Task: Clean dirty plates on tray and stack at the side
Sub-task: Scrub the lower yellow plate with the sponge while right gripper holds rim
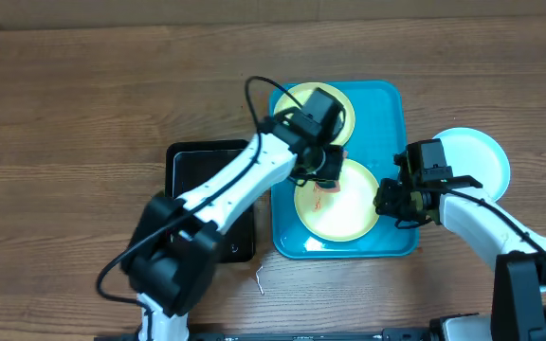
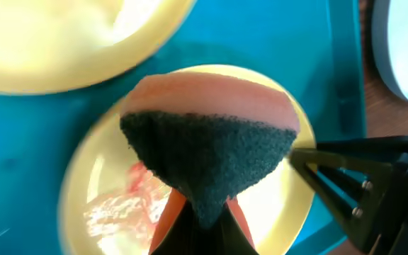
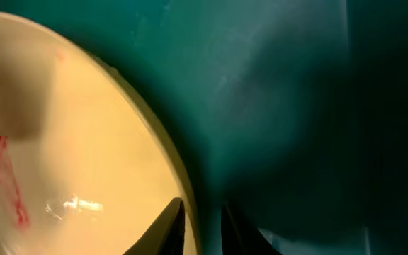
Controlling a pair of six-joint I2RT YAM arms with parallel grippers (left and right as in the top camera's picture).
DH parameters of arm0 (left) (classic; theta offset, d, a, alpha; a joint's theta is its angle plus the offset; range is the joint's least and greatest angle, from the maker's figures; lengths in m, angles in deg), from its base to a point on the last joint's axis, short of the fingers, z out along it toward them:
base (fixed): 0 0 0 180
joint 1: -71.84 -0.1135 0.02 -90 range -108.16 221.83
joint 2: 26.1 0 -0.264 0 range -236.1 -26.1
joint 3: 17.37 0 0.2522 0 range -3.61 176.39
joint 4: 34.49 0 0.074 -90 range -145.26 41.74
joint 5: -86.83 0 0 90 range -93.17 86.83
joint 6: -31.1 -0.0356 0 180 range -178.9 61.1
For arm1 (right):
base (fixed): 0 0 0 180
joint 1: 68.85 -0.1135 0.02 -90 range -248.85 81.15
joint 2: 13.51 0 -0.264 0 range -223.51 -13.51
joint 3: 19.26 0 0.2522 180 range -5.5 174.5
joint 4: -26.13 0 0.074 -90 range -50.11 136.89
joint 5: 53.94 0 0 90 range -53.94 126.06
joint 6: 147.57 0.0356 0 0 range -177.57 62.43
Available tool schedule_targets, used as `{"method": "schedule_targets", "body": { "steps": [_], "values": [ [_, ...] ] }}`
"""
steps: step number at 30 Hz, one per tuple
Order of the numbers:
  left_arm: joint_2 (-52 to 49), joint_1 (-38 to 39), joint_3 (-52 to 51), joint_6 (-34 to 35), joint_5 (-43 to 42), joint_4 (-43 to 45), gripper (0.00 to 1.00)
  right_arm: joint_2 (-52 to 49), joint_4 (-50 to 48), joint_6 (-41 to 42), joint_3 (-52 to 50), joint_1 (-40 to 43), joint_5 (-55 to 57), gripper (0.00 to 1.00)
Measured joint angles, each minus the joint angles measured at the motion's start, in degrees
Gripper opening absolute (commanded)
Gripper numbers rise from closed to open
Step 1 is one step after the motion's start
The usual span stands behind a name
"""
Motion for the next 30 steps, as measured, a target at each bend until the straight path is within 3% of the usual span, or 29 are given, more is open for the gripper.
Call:
{"method": "schedule_targets", "body": {
  "steps": [5, 11, 19, 23, 30],
  "values": [
    [-4.5, 3.3, 0.0, 0.4, -1.0, 4.6, 0.04, -1.0, -1.1, 0.0, 0.0, 0.0, -0.5, 0.10],
    [-10.1, 5.1, 0.0, 3.9, -1.1, 3.5, 0.04, -1.1, -0.4, 0.0, 0.0, 0.0, -1.0, 0.10],
    [-10.3, 2.5, 2.5, 10.3, 2.1, -4.2, 0.04, -1.1, 0.3, 0.0, 0.1, 0.0, -1.6, 0.10],
    [-10.4, 0.4, 3.9, 10.6, 6.7, -9.6, 0.04, -1.1, 0.3, 0.0, 0.1, 0.0, -1.6, 0.10],
    [-10.4, -1.6, 4.3, 8.7, 7.8, -12.6, 0.04, -1.1, 0.8, 0.0, 0.1, 0.0, -2.1, 0.09]
  ]
}}
